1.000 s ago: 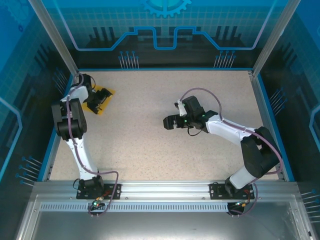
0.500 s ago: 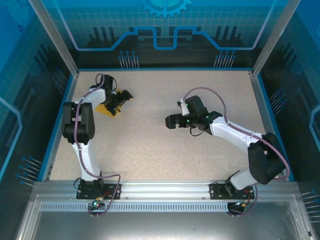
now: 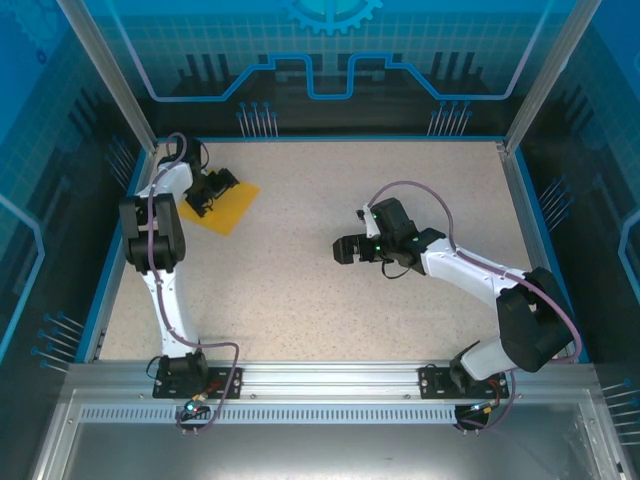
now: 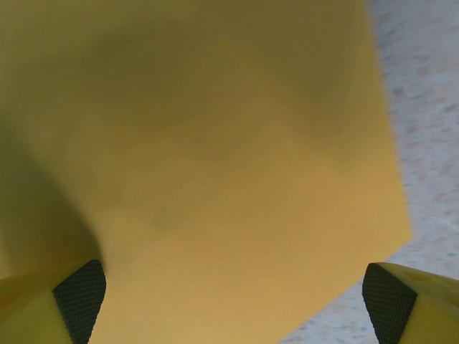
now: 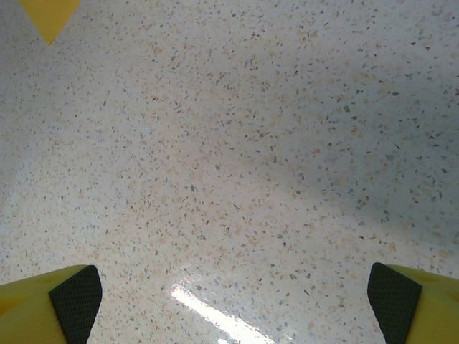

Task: Fold a paper plane with a square sheet of paper (pick it up from the middle)
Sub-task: Move the square sheet of paper to the center of the table.

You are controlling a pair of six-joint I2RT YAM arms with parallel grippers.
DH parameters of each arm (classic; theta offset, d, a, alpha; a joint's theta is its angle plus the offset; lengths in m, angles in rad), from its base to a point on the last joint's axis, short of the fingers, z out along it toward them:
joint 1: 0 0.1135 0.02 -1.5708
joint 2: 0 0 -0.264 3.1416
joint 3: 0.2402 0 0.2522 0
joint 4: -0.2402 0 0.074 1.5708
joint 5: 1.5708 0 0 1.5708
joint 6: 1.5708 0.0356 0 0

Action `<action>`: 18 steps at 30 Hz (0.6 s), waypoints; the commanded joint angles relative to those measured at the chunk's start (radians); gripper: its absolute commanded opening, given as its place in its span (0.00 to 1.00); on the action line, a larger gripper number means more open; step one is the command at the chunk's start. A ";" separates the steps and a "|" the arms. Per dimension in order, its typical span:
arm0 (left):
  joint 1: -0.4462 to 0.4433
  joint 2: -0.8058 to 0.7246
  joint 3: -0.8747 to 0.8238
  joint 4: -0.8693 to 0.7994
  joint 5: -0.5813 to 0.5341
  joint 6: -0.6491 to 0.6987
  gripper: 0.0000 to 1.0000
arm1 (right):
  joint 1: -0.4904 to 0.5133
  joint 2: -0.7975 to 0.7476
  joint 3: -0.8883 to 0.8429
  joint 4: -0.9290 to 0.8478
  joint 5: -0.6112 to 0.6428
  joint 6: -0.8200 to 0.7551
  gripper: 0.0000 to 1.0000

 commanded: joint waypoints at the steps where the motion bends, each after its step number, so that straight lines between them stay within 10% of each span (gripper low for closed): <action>1: -0.012 0.011 -0.042 -0.025 0.083 0.020 0.95 | 0.016 -0.005 -0.003 0.001 0.005 0.024 0.99; 18: -0.138 -0.166 -0.395 0.165 0.222 -0.129 0.92 | 0.029 0.005 -0.054 0.032 0.025 0.074 0.99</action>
